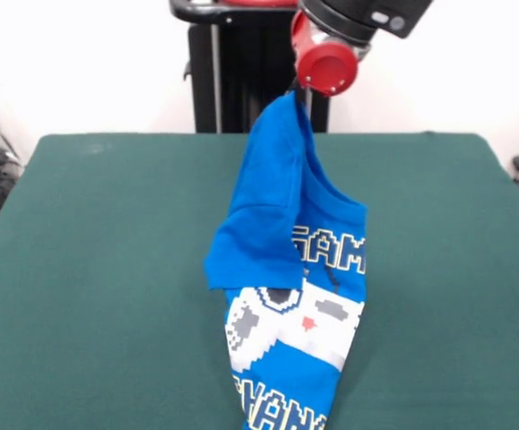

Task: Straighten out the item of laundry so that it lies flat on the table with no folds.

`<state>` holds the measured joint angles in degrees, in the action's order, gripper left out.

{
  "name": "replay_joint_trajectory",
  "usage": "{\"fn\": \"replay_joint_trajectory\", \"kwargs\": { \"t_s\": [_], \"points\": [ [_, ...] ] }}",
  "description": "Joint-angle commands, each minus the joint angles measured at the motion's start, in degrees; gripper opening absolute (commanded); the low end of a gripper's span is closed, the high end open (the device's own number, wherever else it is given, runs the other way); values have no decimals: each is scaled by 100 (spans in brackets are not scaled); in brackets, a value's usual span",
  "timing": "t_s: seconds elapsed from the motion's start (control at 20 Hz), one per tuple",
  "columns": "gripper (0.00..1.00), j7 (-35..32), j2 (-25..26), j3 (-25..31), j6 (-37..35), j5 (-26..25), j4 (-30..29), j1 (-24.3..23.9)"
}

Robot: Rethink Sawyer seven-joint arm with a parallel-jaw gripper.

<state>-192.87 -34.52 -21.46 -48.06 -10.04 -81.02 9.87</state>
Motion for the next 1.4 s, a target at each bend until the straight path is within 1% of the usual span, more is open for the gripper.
{"fn": "replay_joint_trajectory", "kwargs": {
  "t_s": [0.05,0.15,0.2,0.3,0.35,0.75,0.9,1.15,1.3,1.4],
  "points": [
    [0,783,292,390,-629,-261,208,-140],
    [0,757,284,349,-699,-298,235,-115],
    [0,555,275,309,-644,-237,197,-85],
    [0,735,224,322,-650,-330,166,-109],
    [100,851,212,350,-685,-370,169,-139],
    [100,799,180,318,-1156,-326,399,-121],
    [100,859,179,400,-1176,-346,521,-192],
    [100,1035,334,628,-1188,-395,843,-306],
    [100,1026,457,702,-1363,-336,1054,-349],
    [100,1113,430,739,-1509,-309,1114,-381]
  ]
}}
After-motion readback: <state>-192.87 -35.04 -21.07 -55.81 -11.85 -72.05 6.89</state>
